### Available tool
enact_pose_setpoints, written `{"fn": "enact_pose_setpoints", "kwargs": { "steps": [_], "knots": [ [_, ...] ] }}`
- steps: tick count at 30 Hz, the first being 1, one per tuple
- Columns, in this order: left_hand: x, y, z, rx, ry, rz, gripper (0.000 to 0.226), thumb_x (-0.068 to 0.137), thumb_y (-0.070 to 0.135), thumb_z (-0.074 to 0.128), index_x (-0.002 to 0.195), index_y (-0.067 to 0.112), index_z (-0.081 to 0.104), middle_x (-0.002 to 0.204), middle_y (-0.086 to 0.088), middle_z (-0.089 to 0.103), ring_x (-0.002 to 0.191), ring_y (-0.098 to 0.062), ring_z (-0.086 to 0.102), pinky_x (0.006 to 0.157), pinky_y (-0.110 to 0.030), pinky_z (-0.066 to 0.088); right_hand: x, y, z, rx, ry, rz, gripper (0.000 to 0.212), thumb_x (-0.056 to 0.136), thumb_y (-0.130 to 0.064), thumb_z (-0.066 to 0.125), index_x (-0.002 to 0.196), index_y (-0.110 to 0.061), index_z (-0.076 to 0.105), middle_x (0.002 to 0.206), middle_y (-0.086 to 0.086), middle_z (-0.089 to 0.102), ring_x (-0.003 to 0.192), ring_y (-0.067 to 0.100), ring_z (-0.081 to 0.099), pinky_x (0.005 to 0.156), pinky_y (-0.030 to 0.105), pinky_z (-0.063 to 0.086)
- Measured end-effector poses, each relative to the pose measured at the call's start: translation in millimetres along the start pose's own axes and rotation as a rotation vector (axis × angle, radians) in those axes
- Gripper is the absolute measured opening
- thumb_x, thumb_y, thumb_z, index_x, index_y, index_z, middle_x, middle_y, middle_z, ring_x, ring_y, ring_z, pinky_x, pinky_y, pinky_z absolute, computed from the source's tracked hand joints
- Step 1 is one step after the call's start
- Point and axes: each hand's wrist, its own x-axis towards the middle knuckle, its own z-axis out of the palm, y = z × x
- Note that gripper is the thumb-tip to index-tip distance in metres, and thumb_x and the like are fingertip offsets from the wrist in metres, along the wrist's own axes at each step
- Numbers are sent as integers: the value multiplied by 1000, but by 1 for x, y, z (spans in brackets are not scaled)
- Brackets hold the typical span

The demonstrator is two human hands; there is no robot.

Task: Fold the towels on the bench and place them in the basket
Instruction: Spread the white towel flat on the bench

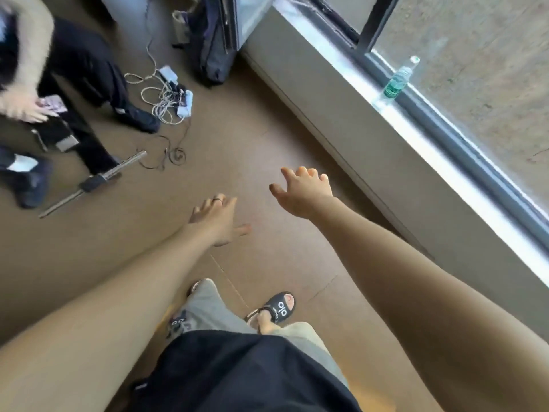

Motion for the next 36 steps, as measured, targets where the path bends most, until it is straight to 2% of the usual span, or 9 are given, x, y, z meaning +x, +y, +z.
{"fn": "enact_pose_setpoints", "kwargs": {
  "steps": [7,14,18,25,28,30,32,33,36],
  "knots": [
    [-31,-159,-18,-209,52,-179,84,94,65,51,157,19,23,161,-14,23,145,-36,26,113,-49,27,41,-182,-21,-153,21,-268,59,103,-61,31,146,-23,45,136,11,56,128,34,48,106,50,35],
    [-88,-338,0,-449,127,-461,85,92,67,54,156,19,25,158,-14,31,142,-36,34,111,-50,33,68,-403,-2,-339,-65,-572,61,102,-59,32,152,-24,38,151,11,46,141,34,39,112,53,30],
    [-127,-414,5,-593,189,-622,86,92,67,55,156,18,26,156,-15,32,140,-35,36,111,-47,35,60,-517,9,-477,-71,-764,60,102,-59,31,148,-22,43,148,13,48,137,36,42,110,54,33],
    [-180,-516,10,-744,247,-857,86,95,65,52,159,17,21,160,-14,30,145,-35,32,112,-45,33,37,-695,29,-561,-129,-1050,55,101,-58,35,141,-23,49,143,7,54,134,32,45,110,47,34],
    [-192,-555,15,-789,252,-980,89,93,68,52,160,19,21,163,-15,27,146,-36,30,113,-47,33,30,-759,31,-645,-177,-1210,49,107,-44,38,145,-15,48,148,8,49,136,29,41,107,37,33],
    [-198,-579,13,-839,274,-1047,88,92,66,55,159,19,23,162,-16,26,145,-37,31,113,-48,33,27,-799,37,-657,-256,-1235,49,108,-38,39,149,-11,43,152,12,43,142,30,36,112,40,28],
    [-204,-601,9,-902,291,-1108,87,91,64,59,158,18,26,160,-16,29,144,-37,33,112,-49,33,26,-839,50,-691,-262,-1302,58,104,-49,35,150,-14,42,155,13,42,143,34,36,117,49,26],
    [-206,-611,7,-934,293,-1138,86,91,63,60,157,18,27,159,-16,30,144,-37,34,112,-49,33,25,-856,56,-723,-236,-1349,63,100,-55,31,148,-17,45,153,13,45,142,35,39,116,52,30],
    [-214,-641,3,-1012,317,-1222,81,92,61,59,154,18,30,159,-16,30,144,-38,32,113,-50,30,23,-909,66,-809,-195,-1450,64,100,-59,30,151,-22,41,152,12,45,143,35,36,113,53,32]
  ]
}}
